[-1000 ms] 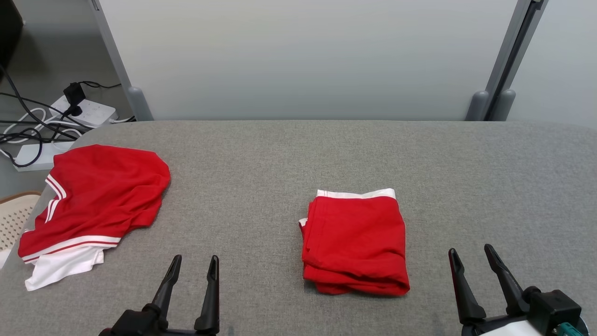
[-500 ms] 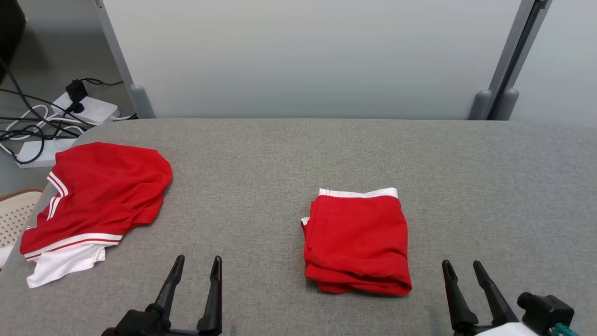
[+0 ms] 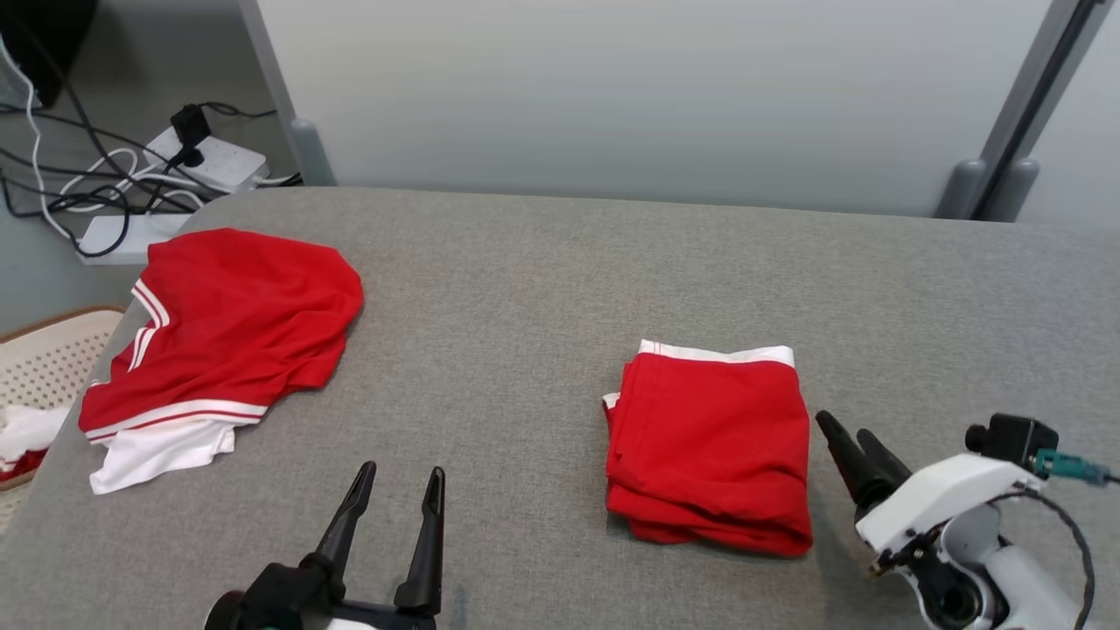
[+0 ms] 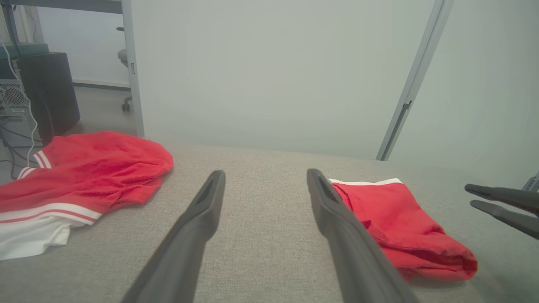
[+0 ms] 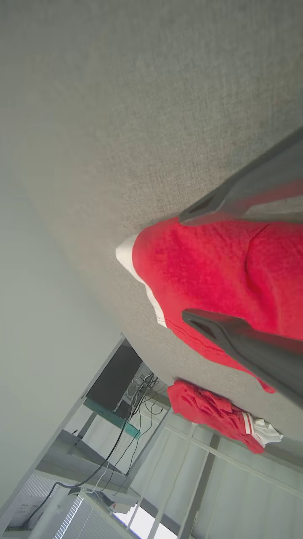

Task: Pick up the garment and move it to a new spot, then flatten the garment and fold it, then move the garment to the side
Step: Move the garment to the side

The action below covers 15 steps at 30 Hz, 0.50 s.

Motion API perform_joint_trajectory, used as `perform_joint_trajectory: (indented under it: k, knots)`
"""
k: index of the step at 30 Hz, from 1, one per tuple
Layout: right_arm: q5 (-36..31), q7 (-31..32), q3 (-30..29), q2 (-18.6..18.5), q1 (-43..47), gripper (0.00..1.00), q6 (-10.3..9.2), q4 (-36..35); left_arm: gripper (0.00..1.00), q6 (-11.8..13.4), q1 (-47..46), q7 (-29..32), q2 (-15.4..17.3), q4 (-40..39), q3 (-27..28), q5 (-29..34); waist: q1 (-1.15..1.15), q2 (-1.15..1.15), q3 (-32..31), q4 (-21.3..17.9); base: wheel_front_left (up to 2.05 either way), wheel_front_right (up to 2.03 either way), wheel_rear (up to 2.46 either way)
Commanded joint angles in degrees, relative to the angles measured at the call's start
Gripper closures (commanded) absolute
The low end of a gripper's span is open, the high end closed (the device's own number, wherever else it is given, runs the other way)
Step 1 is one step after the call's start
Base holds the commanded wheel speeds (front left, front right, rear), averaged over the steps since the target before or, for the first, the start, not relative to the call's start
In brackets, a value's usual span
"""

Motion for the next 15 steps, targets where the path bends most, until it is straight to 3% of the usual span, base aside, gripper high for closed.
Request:
perform_joint_trajectory:
  k: [1, 8, 15]
  knots:
    - [1.78, 1.64, 1.16, -1.36, -3.44, 0.00, 0.20, 0.54, 0.00, -0.32, -3.53, -0.58, 0.00, -1.35, 1.24, -0.19, 0.00, 0.00, 0.78, 0.93, 0.00, 0.00, 0.00]
    - [6.08, 9.21, 3.01, -4.04, -8.71, 0.00, 0.20, 8.81, 0.00, -0.01, -4.77, -0.58, 0.00, -1.35, 0.11, -0.65, 0.00, 0.00, 2.10, 3.11, 0.00, 0.00, 0.00]
    - [8.27, 12.26, 4.53, -4.40, -11.07, 0.00, 0.20, 13.39, 0.00, 0.18, -5.27, -0.58, 0.00, -1.47, -0.52, -0.81, 0.00, 0.00, 2.97, 4.18, 0.00, 0.00, 0.00]
